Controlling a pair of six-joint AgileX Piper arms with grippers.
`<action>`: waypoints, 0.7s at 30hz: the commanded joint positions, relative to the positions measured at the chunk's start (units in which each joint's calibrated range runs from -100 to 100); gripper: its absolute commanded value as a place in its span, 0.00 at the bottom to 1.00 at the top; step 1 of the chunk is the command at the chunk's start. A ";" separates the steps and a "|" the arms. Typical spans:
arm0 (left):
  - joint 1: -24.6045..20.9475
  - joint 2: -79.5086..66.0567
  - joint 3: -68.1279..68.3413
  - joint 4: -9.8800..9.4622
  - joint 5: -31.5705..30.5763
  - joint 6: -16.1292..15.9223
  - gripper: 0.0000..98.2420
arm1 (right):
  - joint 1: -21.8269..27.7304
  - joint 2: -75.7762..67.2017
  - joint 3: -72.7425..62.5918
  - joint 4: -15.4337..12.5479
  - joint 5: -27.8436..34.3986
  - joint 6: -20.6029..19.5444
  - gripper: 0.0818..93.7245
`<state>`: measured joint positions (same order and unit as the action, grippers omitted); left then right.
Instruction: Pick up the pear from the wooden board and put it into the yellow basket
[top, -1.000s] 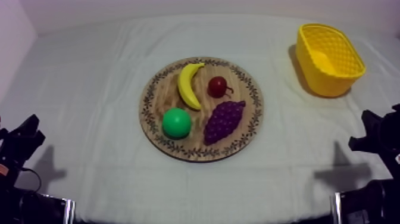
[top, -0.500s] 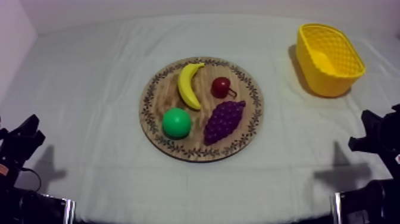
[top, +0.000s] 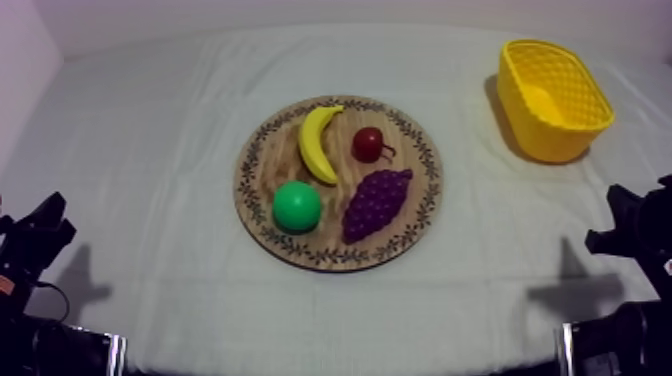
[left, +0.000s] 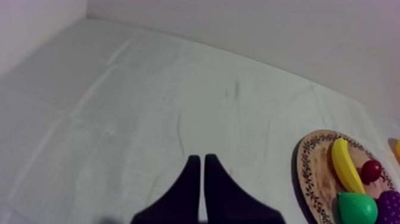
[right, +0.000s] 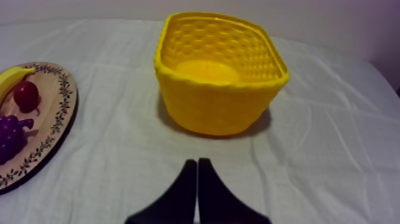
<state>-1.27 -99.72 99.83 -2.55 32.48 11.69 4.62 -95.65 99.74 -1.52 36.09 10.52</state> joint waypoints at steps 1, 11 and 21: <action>0.00 -0.02 -0.05 -0.01 0.01 0.00 0.00 | -0.05 -0.02 0.04 -0.02 0.03 0.01 0.00; 0.00 -0.02 -0.05 -0.01 0.01 0.00 0.00 | -0.39 -0.10 0.04 -0.02 -0.03 -1.92 0.01; 0.00 -0.02 -0.05 -0.01 0.01 0.00 0.00 | -2.38 6.54 -3.53 0.03 -6.52 -4.42 0.01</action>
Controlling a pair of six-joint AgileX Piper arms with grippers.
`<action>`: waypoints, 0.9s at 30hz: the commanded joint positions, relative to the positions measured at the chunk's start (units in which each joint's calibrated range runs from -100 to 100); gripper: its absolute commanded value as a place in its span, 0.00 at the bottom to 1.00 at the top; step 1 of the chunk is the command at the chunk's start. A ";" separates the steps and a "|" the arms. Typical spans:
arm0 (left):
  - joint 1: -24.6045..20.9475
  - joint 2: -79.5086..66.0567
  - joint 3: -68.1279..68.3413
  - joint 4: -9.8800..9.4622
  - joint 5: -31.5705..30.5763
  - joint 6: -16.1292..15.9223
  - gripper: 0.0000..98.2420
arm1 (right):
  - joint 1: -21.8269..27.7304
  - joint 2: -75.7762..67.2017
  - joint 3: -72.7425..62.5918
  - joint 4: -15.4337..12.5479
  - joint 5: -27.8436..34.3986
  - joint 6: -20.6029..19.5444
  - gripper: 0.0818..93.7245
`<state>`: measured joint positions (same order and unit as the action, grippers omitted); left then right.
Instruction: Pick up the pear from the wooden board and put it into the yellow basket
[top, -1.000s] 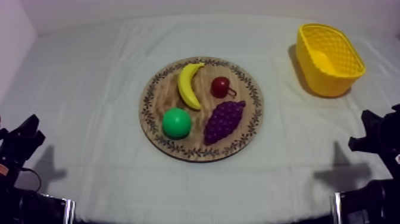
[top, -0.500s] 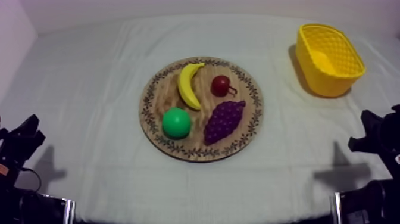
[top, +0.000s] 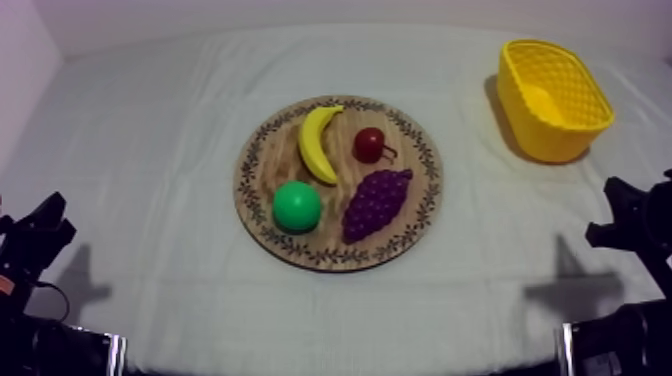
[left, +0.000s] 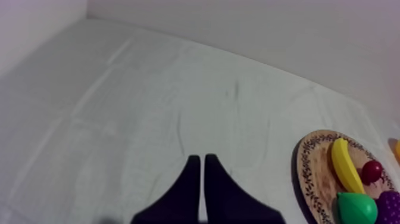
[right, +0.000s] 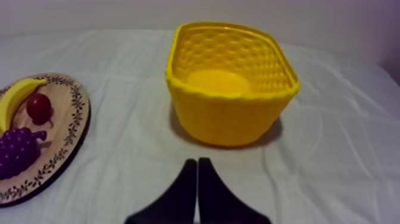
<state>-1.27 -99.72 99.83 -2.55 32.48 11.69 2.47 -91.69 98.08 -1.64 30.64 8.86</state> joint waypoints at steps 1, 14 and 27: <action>0.00 -0.02 -0.05 -0.01 0.01 0.00 0.00 | -0.54 4.59 -3.81 0.29 -0.99 -3.34 0.01; 0.00 -0.02 -0.05 -0.01 0.01 0.00 0.00 | -4.43 32.02 -39.03 -1.78 15.16 -7.69 0.01; 0.00 -0.02 -0.05 -0.01 0.01 0.00 0.00 | -10.39 55.70 -70.67 -10.78 42.61 -7.82 0.01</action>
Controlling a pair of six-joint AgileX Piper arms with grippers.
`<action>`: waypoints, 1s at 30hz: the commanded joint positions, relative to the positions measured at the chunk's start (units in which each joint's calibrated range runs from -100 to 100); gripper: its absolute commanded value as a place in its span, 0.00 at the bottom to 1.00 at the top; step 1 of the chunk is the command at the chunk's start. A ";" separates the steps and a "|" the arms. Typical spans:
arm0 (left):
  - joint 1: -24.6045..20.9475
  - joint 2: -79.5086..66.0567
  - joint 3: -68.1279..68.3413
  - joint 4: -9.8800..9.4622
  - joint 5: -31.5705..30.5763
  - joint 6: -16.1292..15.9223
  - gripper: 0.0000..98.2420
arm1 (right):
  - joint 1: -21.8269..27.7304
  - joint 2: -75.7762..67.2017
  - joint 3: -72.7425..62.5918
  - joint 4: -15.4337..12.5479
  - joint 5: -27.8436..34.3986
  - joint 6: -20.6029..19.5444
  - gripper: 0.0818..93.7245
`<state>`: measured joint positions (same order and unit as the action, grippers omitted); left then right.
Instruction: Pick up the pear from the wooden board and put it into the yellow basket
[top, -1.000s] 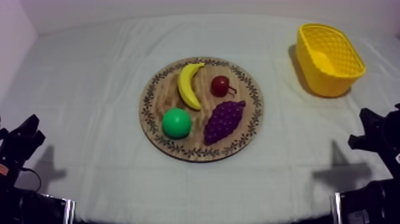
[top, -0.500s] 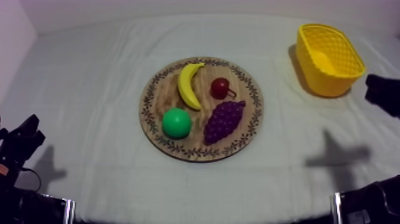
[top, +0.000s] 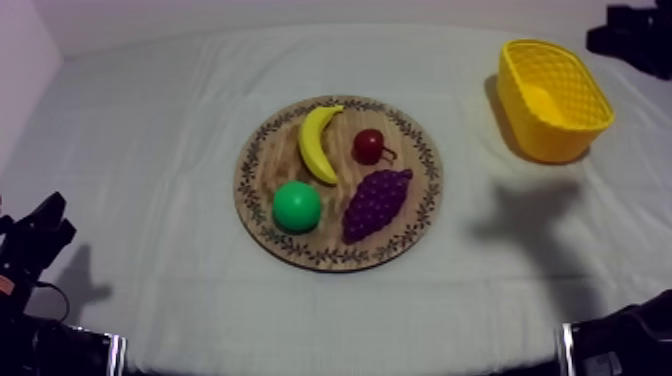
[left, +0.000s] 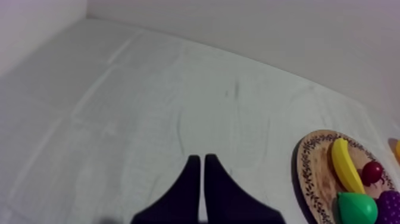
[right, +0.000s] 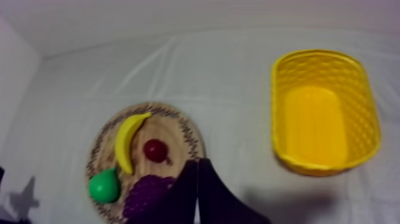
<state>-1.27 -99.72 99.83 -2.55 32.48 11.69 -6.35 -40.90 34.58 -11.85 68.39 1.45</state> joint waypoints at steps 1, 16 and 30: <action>0.00 -0.02 -0.05 -0.01 0.01 0.00 0.00 | -2.57 6.42 -8.57 -0.83 6.33 -0.73 0.01; 0.00 -0.02 -0.05 -0.01 0.01 0.00 0.00 | -17.07 23.93 -14.59 -0.98 12.07 -4.09 0.01; 0.00 -0.02 -0.05 -0.01 0.01 0.00 0.00 | -22.41 44.21 -24.24 -2.60 12.30 -5.73 0.25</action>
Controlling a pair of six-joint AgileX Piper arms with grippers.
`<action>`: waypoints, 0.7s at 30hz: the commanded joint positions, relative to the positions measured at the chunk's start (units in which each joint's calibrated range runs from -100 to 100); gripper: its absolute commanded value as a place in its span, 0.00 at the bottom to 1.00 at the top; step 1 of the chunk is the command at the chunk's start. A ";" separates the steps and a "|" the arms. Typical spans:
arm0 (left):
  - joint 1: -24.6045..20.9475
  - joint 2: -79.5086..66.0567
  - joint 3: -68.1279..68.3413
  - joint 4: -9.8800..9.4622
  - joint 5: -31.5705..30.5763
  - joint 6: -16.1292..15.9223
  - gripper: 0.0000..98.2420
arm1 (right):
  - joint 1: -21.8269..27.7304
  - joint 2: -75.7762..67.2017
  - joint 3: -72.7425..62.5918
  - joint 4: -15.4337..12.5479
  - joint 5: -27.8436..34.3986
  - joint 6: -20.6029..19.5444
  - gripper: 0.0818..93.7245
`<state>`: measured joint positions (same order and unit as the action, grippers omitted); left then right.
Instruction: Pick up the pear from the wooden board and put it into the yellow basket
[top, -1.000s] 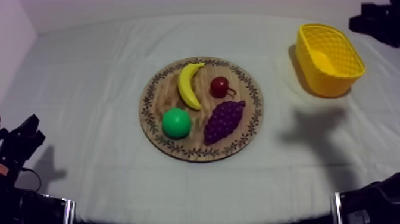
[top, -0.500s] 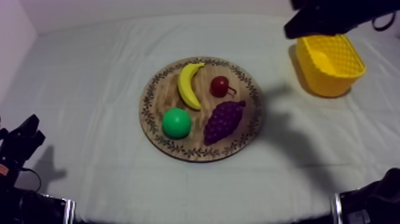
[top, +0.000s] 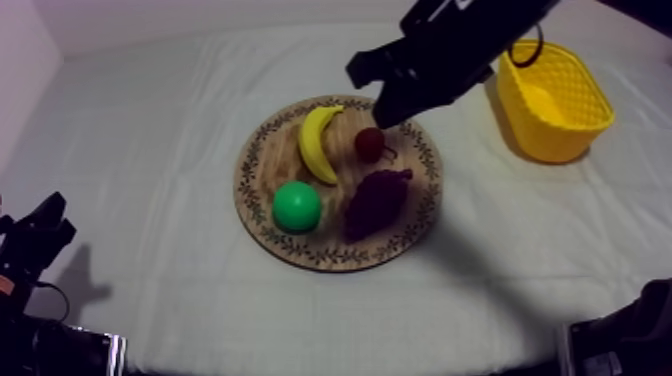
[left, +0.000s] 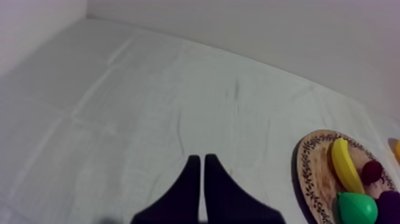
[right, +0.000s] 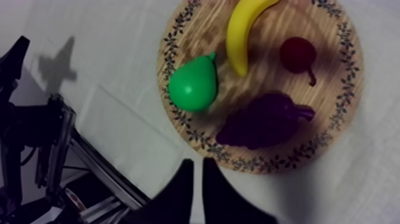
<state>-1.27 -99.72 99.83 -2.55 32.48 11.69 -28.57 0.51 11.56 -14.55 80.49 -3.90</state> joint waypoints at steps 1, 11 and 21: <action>0.00 -0.02 -0.05 -0.01 0.01 0.00 0.00 | -0.43 3.95 -2.07 0.17 0.19 -0.74 0.36; 0.00 -0.02 -0.05 -0.01 0.01 0.00 0.00 | -0.81 15.66 -8.65 -3.56 3.47 -1.63 0.94; 0.00 -0.02 -0.05 -0.01 0.01 0.00 0.00 | -1.77 27.36 -19.41 -6.54 8.59 -2.74 0.97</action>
<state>-1.27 -99.72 99.83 -2.55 32.48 11.69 -30.29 25.95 -5.87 -20.93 88.27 -6.61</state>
